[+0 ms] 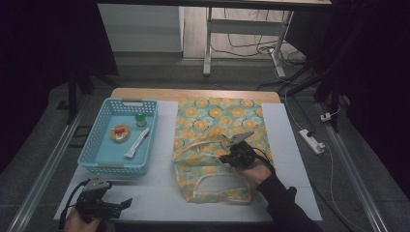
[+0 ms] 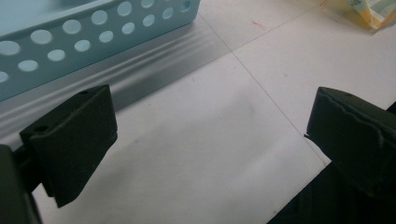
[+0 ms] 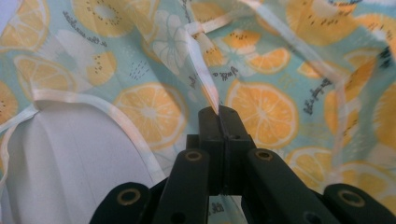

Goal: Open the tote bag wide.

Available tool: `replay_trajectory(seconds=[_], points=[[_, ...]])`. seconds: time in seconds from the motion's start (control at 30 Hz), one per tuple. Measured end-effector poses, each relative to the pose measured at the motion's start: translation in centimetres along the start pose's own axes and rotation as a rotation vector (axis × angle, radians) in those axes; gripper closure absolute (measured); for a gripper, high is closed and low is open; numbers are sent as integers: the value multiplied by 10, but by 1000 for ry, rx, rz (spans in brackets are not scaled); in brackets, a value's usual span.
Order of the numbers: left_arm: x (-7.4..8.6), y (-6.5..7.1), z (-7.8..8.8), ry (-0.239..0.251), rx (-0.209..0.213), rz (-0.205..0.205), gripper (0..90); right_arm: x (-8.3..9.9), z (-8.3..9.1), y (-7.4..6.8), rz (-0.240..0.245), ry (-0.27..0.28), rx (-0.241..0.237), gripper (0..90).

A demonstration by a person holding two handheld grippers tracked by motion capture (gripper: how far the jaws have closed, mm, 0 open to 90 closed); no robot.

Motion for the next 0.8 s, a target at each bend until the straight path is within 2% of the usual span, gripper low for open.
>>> replay_trajectory(seconds=[0.3,0.47,0.8], points=[[0,-1,0,3,6,6,15,-15,14,4,-29,84,13,900],[0,-1,0,3,4,7,15,-23,18,8,-60,100,5,900],[0,-1,1,7,9,12,15,-42,28,12,-63,133,8,900]])
Point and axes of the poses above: each handheld gripper's, and its own axes: z roughly backward along the jaws, x roughly out of its underside, y roughly to its right, the point moved 4 cm from there along -z, roughly forward along the jaws, and after that the axes turned 11 degrees about x, right-handed, at the moved point
